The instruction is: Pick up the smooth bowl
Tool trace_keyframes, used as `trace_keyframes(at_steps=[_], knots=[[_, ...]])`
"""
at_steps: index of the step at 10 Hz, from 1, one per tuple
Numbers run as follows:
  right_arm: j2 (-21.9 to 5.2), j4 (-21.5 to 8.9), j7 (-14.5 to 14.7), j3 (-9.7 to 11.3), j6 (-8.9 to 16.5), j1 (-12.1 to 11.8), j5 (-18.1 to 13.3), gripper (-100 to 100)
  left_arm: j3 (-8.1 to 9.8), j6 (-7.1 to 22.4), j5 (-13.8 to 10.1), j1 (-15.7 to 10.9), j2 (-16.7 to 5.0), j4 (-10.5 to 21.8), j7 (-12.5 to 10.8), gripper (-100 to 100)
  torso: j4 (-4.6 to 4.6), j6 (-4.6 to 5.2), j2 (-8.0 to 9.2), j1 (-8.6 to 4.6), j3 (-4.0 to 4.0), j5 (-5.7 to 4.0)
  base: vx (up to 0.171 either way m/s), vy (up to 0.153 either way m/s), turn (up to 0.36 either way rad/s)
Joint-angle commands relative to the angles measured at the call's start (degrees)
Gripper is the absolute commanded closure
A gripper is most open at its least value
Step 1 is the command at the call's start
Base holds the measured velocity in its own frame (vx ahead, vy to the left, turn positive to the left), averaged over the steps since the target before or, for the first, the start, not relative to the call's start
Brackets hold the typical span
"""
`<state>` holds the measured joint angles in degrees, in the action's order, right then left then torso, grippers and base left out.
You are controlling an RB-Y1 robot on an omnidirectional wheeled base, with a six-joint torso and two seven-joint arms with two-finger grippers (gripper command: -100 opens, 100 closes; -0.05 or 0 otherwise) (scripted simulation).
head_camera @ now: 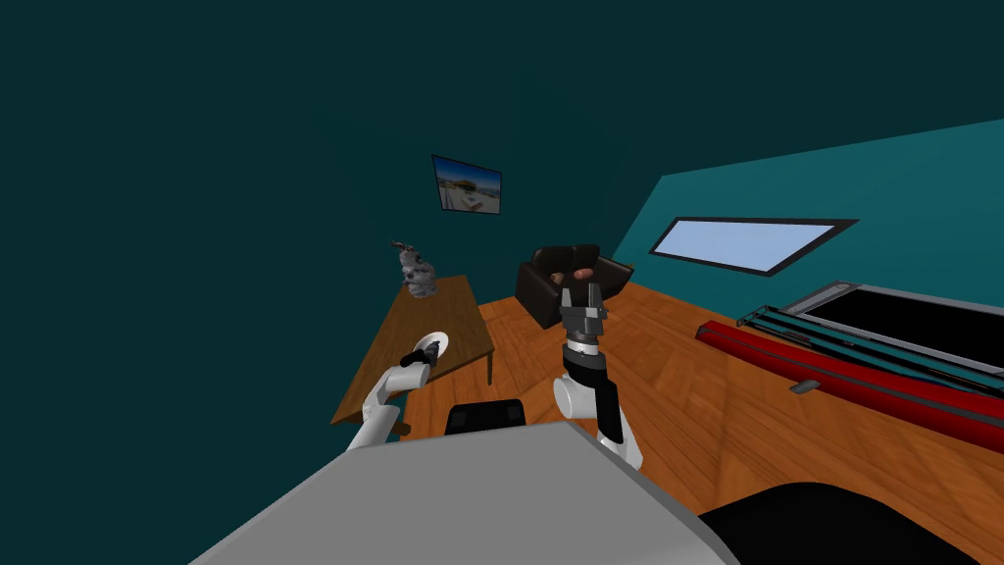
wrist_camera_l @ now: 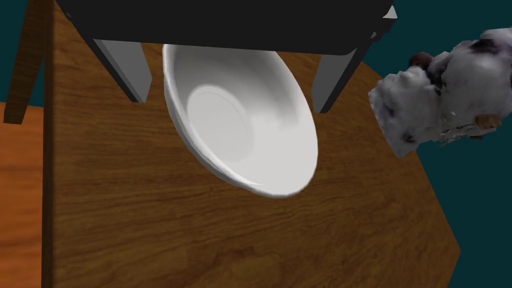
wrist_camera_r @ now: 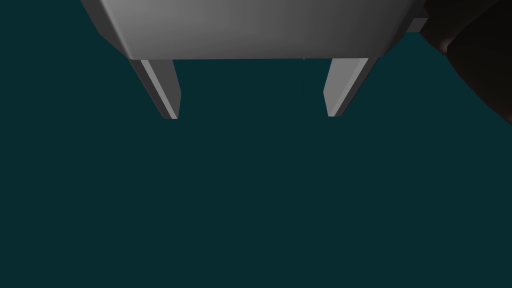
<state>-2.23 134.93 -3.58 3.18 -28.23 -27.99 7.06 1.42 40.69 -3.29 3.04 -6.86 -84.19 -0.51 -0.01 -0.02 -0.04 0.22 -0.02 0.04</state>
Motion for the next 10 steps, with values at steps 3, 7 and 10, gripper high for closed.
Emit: trace_keyframes(at_steps=[3,7,10], knots=[[0.0,0.0,0.0,0.0,0.0,0.0,0.0,0,0.74,3.96,-0.96,-0.65,-0.01,3.26,-0.49,-100,-0.01,-0.01,-0.04,0.1,-0.02,0.02,0.024,0.081,0.004],[0.0,0.0,0.0,0.0,0.0,0.0,0.0,0,1.25,4.02,-1.43,-1.85,-0.39,5.51,-0.6,-100,0.01,0.0,0.02,-0.16,0.01,-0.03,0.008,0.032,-0.008],[0.01,0.0,0.0,0.01,0.0,0.01,0.0,0,2.08,2.02,-1.8,-4.57,-1.03,10.28,-0.81,-100,0.03,0.01,0.15,-0.24,0.08,-0.05,-0.029,-0.006,-0.046]])
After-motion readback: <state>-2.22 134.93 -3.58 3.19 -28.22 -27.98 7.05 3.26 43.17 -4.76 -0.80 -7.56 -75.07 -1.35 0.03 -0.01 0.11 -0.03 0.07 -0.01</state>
